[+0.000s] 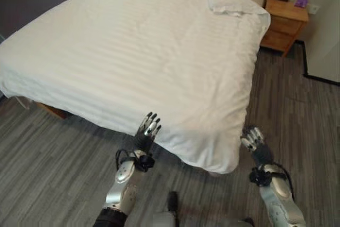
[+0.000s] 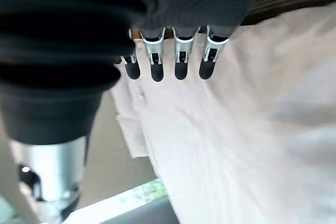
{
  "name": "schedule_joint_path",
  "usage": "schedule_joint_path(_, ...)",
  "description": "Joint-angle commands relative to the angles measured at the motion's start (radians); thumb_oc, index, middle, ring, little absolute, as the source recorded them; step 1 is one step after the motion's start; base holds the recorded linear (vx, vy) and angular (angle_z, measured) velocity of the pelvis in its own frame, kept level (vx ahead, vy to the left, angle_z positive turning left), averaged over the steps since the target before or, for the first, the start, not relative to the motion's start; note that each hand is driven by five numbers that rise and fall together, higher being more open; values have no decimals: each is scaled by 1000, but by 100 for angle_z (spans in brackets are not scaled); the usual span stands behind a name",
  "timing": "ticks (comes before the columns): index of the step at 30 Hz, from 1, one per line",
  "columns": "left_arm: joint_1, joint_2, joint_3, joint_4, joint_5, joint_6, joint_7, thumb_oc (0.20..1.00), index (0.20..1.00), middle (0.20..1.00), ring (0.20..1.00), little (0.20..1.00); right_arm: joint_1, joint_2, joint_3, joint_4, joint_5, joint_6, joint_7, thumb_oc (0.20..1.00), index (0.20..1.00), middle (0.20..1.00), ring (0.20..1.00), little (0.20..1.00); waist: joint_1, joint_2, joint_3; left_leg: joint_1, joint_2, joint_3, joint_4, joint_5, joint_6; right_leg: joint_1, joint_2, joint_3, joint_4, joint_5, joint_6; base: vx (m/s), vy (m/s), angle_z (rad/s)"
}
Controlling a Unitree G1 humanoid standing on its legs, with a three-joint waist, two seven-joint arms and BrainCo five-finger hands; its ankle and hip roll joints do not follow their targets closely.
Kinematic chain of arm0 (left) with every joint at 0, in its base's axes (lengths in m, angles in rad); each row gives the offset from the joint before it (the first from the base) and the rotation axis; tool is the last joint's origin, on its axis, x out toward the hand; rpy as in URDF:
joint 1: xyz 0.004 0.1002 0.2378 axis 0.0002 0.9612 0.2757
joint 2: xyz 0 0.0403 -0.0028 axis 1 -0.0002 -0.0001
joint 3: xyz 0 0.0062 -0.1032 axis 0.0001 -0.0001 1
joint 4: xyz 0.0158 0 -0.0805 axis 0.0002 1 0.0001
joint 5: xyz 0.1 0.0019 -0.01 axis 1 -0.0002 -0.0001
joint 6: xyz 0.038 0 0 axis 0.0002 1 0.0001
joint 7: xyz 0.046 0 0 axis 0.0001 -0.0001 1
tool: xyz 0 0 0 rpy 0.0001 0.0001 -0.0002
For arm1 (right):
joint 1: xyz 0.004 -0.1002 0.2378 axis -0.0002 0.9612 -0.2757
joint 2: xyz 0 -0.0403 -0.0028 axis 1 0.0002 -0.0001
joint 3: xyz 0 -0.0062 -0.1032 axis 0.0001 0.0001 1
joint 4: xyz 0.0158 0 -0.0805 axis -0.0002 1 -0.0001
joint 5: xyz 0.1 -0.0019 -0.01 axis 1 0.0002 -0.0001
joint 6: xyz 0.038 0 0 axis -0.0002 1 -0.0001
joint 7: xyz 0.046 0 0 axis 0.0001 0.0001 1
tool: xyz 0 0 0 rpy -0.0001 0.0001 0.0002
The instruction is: Making the bed.
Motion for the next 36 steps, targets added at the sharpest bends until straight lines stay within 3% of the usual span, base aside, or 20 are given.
schedule_joint_path(1, -6, 4, 27, -29, 2, -49, -2, 1000, 1000, 1000, 1000, 1000, -66, -43, -42, -63, 4, -74, -1, 1000, 1000, 1000, 1000, 1000, -8, 35, -18, 0, 226, -11, -62, 113, -115, 21, 138, -9, -108, -54, -12, -220, -629, -16)
schedule_joint_path(2, 5, -9, 43, -19, 1, -43, -4, 1000, 1000, 1000, 1000, 1000, -62, -51, -42, -65, 8, -73, 8, 1000, 1000, 1000, 1000, 1000, -12, 45, -3, 7, 253, -10, -62, 134, -120, 15, 172, -18, -74, -83, -36, -202, -608, 4)
schedule_joint_path(4, 9, -56, 37, 27, -8, -31, -7, 1000, 1000, 1000, 1000, 1000, -63, -75, -27, -36, -11, -65, 12, 1000, 1000, 1000, 1000, 1000, -10, 36, 25, 30, 239, -51, -28, 133, -80, 23, 209, -32, -64, -87, -65, -195, -508, 33)
schedule_joint_path(7, 24, -83, 26, 24, -29, -16, -21, 1000, 1000, 1000, 1000, 1000, -68, -97, -21, -12, -7, -48, 26, 1000, 1000, 1000, 1000, 1000, 4, -18, 29, 27, 52, -212, 196, -29, -26, -3, 229, 28, -116, -28, -78, -187, -445, -34)
schedule_joint_path(8, 57, -62, 38, -11, -20, -9, -49, 1000, 1000, 1000, 1000, 1000, -34, -99, -16, -13, 14, -36, 70, 1000, 1000, 1000, 1000, 1000, -1, -29, 7, 57, -25, -163, 239, -99, 16, -11, 255, 71, -150, 1, -82, -79, -486, -184)
schedule_joint_path(9, 48, -72, 23, -14, 7, -12, -55, 1000, 1000, 1000, 1000, 1000, 13, -106, -36, 1, -62, -21, 67, 1000, 1000, 1000, 1000, 1000, -20, -14, -29, 77, -109, -42, 175, -153, 87, 1, 299, 65, -177, 9, -92, -27, -351, -197)
schedule_joint_path(11, 38, -85, 11, -4, 3, -10, -53, 1000, 1000, 1000, 1000, 1000, 16, -100, -42, 2, -94, -19, 49, 1000, 1000, 1000, 1000, 1000, -30, -2, -32, 95, -129, -16, 136, -147, 100, 3, 316, 56, -174, 9, -95, -22, -112, -96)
schedule_joint_path(12, 26, -99, -8, 7, 0, -10, -52, 1000, 1000, 1000, 1000, 1000, 23, -93, -57, 0, -107, -28, 34, 1000, 1000, 1000, 1000, 1000, -45, 12, -37, 124, -126, 14, 75, -140, 114, 0, 334, 45, -170, 6, -98, -32, -47, 41)
schedule_joint_path(14, -5, -96, -53, 17, 22, -14, -36, 1000, 1000, 1000, 1000, 1000, 19, -63, -52, 21, -107, -34, 11, 1000, 1000, 1000, 1000, 1000, -68, 23, -48, 144, -143, -46, 13, -120, 112, -15, 358, 46, -169, 1, -104, -35, -28, 68)
schedule_joint_path(16, -34, -81, -63, 7, 35, -17, -17, 1000, 1000, 1000, 1000, 1000, 5, -38, -48, 36, -90, -35, -11, 1000, 1000, 1000, 1000, 1000, -85, 19, -51, 145, -129, -36, 6, -114, 104, -12, 361, 42, -173, 3, -110, -30, -27, 23)
schedule_joint_path(19, -17, -84, -56, -5, 36, -14, -19, 1000, 1000, 1000, 1000, 1000, 21, -7, -33, 37, -38, -33, 12, 1000, 1000, 1000, 1000, 1000, -77, 20, -64, 175, -131, -56, -10, -115, 106, 13, 366, 45, -180, 0, -116, 35, -2, 6)
schedule_joint_path(26, 31, -107, -29, 19, 22, -6, -9, 1000, 1000, 1000, 1000, 1000, 3, -24, -26, 14, -93, -32, 6, 1000, 1000, 1000, 1000, 1000, -59, 15, -70, 200, -134, -88, -22, -115, 108, 31, 364, 33, -171, -6, -125, 33, -5, 10)
schedule_joint_path(27, 94, -89, 86, -56, 39, -25, 21, 1000, 1000, 1000, 1000, 1000, -28, -60, 51, 41, -84, 35, 65, 1000, 1000, 1000, 1000, 1000, -7, 8, -57, 237, -86, -132, -57, -166, 101, -55, 338, -12, -90, 0, -94, 13, 28, 7)
schedule_joint_path(32, 85, -58, 47, -41, 131, -4, 17, 1000, 1000, 1000, 1000, 1000, -33, -43, 74, 71, -103, 42, 53, 1000, 1000, 1000, 1000, 1000, -9, 9, -62, 252, -92, -113, -56, -172, 106, -37, 331, -22, -103, 12, -95, -31, 38, -2)
schedule_joint_path(36, 59, -35, 81, -32, 130, -12, 37, 1000, 1000, 1000, 1000, 1000, -31, -48, 69, 71, -98, 45, 54, 1000, 1000, 1000, 1000, 1000, -12, 19, -16, 236, -66, -61, -15, -188, 112, -131, 281, -68, 66, 31, -58, -116, -31, -22)
